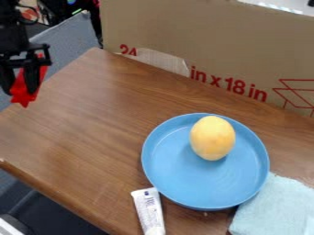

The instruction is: Move the red object to the left side of the table

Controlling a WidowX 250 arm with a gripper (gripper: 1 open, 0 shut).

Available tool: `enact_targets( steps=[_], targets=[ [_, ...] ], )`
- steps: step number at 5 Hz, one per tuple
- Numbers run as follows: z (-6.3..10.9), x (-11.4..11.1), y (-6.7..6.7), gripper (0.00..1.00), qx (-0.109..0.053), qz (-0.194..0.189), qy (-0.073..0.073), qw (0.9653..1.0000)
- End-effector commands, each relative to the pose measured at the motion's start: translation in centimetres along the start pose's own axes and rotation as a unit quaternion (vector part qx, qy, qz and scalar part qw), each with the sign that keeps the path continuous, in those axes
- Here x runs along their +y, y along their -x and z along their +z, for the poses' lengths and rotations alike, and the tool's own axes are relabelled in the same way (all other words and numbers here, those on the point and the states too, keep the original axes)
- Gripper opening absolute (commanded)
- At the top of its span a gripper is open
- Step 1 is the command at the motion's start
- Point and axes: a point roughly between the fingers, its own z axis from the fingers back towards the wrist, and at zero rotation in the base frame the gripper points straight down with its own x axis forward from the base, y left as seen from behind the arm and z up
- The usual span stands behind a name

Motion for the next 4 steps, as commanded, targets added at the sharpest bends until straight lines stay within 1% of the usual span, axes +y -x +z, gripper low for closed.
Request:
enact_targets(
  steps=[1,2,3,4],
  targets=[
    [-1.3,-0.8,-3.3,0.0,-0.046,0.066,-0.007,0.9967],
    [-3.2,-0.7,-3.9,0.0,-0.044,0.082,-0.016,0.9956],
    [-5.2,-1.5,-3.5,0.0,-0.044,0.086,-0.025,0.995],
    [-6.5,-1.3,-2.8,0.0,-0.04,0.082,-0.025,0.9955]
  ],
)
